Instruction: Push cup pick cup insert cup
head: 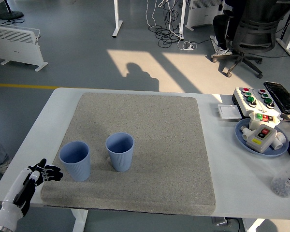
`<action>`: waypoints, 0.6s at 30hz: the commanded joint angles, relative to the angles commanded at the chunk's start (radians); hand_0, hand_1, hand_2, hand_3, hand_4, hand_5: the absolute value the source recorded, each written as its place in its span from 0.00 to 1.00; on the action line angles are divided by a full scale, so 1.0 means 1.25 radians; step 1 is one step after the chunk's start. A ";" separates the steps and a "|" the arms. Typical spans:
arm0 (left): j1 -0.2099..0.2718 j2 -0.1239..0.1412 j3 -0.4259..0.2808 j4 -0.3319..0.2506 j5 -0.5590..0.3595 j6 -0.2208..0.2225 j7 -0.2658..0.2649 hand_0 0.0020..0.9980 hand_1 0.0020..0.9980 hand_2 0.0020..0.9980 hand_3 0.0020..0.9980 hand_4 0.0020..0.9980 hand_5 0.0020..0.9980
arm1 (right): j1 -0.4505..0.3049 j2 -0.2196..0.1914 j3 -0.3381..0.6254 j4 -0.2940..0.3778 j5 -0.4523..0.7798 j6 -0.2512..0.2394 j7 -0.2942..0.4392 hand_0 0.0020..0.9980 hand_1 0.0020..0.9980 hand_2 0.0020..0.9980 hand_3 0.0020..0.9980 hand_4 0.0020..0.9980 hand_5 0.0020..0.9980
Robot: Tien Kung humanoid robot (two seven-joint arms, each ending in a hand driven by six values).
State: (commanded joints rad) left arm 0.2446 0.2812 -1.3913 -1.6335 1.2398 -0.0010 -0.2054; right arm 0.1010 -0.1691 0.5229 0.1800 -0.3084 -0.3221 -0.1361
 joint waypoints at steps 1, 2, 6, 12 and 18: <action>-0.003 0.001 0.005 0.001 0.005 -0.002 0.002 0.51 0.53 0.48 0.45 0.60 1.00 | 0.000 0.000 0.000 0.000 0.000 0.000 0.000 0.69 0.61 0.64 0.56 0.09 0.41; -0.004 0.001 0.008 0.002 0.008 -0.003 0.003 0.54 0.55 0.48 0.45 0.61 1.00 | 0.000 0.000 0.000 0.000 0.000 0.000 0.000 0.69 0.61 0.64 0.56 0.09 0.40; -0.017 0.005 0.026 0.009 0.013 -0.008 0.008 0.54 0.55 0.48 0.45 0.61 1.00 | 0.000 0.001 -0.004 0.000 0.006 0.000 0.001 0.69 0.61 0.64 0.56 0.09 0.40; -0.042 0.011 0.051 0.029 0.022 -0.011 0.013 0.61 0.59 0.49 0.45 0.61 1.00 | 0.000 0.001 -0.004 0.000 0.005 0.001 0.001 0.69 0.61 0.64 0.55 0.09 0.40; -0.060 0.015 0.068 0.056 0.043 -0.011 0.019 0.63 0.60 0.50 0.46 0.61 1.00 | -0.003 0.001 -0.004 0.000 0.003 0.001 0.000 0.69 0.61 0.64 0.55 0.09 0.40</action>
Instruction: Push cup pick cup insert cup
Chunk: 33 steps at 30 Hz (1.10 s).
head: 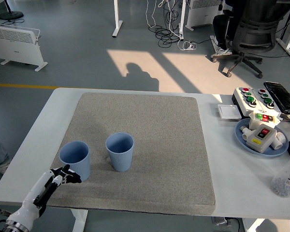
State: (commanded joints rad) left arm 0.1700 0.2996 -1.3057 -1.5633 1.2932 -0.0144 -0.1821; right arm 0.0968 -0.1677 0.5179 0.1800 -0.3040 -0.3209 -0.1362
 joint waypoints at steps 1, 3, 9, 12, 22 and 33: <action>-0.001 0.001 0.001 0.003 0.005 0.000 0.001 0.63 0.60 0.50 0.46 0.61 1.00 | 0.000 0.000 0.000 0.000 0.000 0.000 0.000 0.69 0.61 0.64 0.55 0.09 0.40; -0.003 0.003 0.006 0.014 0.027 0.002 0.004 0.64 0.61 0.51 0.46 0.60 1.00 | -0.002 -0.001 0.000 0.000 -0.001 0.000 0.000 0.69 0.61 0.64 0.55 0.09 0.40; -0.010 0.010 0.016 0.026 0.035 0.002 0.003 0.65 0.61 0.51 0.47 0.60 1.00 | -0.005 0.000 -0.001 0.000 0.000 0.000 -0.001 0.69 0.61 0.64 0.55 0.09 0.40; -0.017 0.011 0.020 0.033 0.031 0.005 0.001 0.65 0.61 0.51 0.47 0.60 1.00 | -0.006 0.000 0.000 0.000 -0.003 0.000 -0.002 0.69 0.61 0.64 0.55 0.09 0.40; -0.047 0.023 0.042 0.056 0.014 0.014 -0.005 0.66 0.61 0.51 0.48 0.61 1.00 | -0.011 0.000 0.000 0.000 -0.007 0.000 -0.003 0.69 0.61 0.64 0.56 0.09 0.40; -0.107 0.050 0.085 0.097 -0.011 0.019 -0.016 0.70 0.61 0.52 0.48 0.62 1.00 | -0.007 0.002 -0.005 0.000 0.002 0.000 -0.001 0.69 0.61 0.64 0.56 0.09 0.41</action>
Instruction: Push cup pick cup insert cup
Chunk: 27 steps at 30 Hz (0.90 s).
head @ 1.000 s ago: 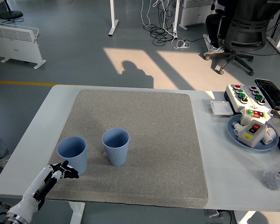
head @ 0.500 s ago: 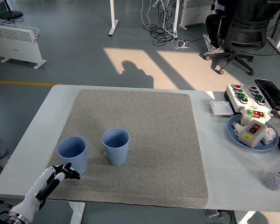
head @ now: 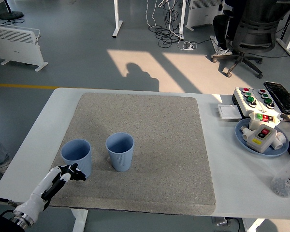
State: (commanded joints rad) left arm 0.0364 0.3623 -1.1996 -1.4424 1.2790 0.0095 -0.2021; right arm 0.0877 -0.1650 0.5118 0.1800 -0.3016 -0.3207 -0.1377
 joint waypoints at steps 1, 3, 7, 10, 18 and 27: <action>-0.003 0.002 0.003 0.002 -0.002 0.000 -0.001 0.70 0.61 0.52 0.48 0.62 1.00 | 0.000 0.000 0.000 0.000 0.001 0.000 0.000 0.69 0.61 0.64 0.56 0.09 0.41; -0.011 0.007 0.010 0.007 -0.007 0.002 -0.002 0.70 0.61 0.52 0.48 0.62 1.00 | 0.001 0.000 -0.001 0.000 0.001 0.000 0.000 0.69 0.61 0.64 0.56 0.09 0.41; -0.029 0.009 0.017 0.024 -0.019 0.005 -0.007 0.70 0.62 0.52 0.49 0.62 1.00 | 0.003 0.000 0.000 0.000 0.000 0.001 -0.001 0.69 0.61 0.64 0.56 0.09 0.41; -0.052 0.011 0.022 0.042 -0.030 0.008 -0.010 0.70 0.62 0.52 0.49 0.62 1.00 | 0.004 0.001 -0.001 0.000 0.002 0.001 -0.001 0.69 0.61 0.64 0.56 0.09 0.41; -0.110 0.010 0.044 0.090 -0.078 0.005 -0.017 0.70 0.63 0.53 0.51 0.62 1.00 | 0.006 0.001 0.001 0.000 -0.003 0.001 -0.001 0.69 0.61 0.64 0.56 0.08 0.42; -0.165 0.009 0.089 0.138 -0.128 0.005 -0.029 0.70 0.63 0.53 0.51 0.62 1.00 | 0.009 0.000 0.006 0.000 -0.011 0.002 -0.002 0.69 0.61 0.64 0.56 0.08 0.42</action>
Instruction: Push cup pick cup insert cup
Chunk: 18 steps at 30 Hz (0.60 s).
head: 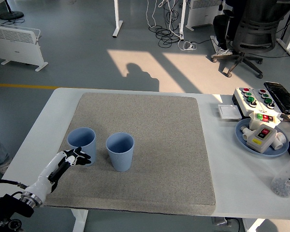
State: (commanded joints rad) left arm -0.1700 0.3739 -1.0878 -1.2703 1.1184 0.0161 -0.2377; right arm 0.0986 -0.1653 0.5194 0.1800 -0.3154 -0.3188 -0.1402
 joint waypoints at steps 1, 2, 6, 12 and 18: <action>-0.007 -0.001 0.005 0.007 -0.006 0.000 -0.002 0.70 0.63 0.53 0.51 0.62 1.00 | 0.000 0.000 -0.001 0.000 0.001 0.000 0.000 0.69 0.61 0.64 0.56 0.08 0.42; -0.012 -0.001 0.008 0.013 -0.011 0.001 -0.004 0.70 0.63 0.53 0.51 0.62 1.00 | 0.001 0.000 -0.002 0.000 0.001 0.000 0.000 0.69 0.61 0.64 0.56 0.08 0.42; -0.035 0.000 0.030 0.035 -0.032 0.004 -0.011 0.70 0.63 0.53 0.51 0.62 1.00 | 0.002 0.000 0.000 0.000 -0.004 0.001 -0.001 0.69 0.61 0.64 0.56 0.09 0.43; -0.074 0.005 0.065 0.069 -0.067 0.024 -0.035 0.71 0.63 0.53 0.50 0.62 1.00 | 0.003 -0.001 0.000 0.000 -0.006 0.001 -0.001 0.69 0.61 0.64 0.56 0.09 0.43; -0.108 0.005 0.095 0.104 -0.102 0.036 -0.050 0.71 0.62 0.53 0.50 0.62 1.00 | 0.003 -0.001 0.001 0.000 -0.009 0.001 -0.002 0.69 0.61 0.64 0.56 0.09 0.42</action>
State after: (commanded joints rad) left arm -0.3056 0.3801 -0.9691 -1.1402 0.9914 0.0606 -0.3003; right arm 0.1029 -0.1664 0.5208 0.1800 -0.3265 -0.3172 -0.1423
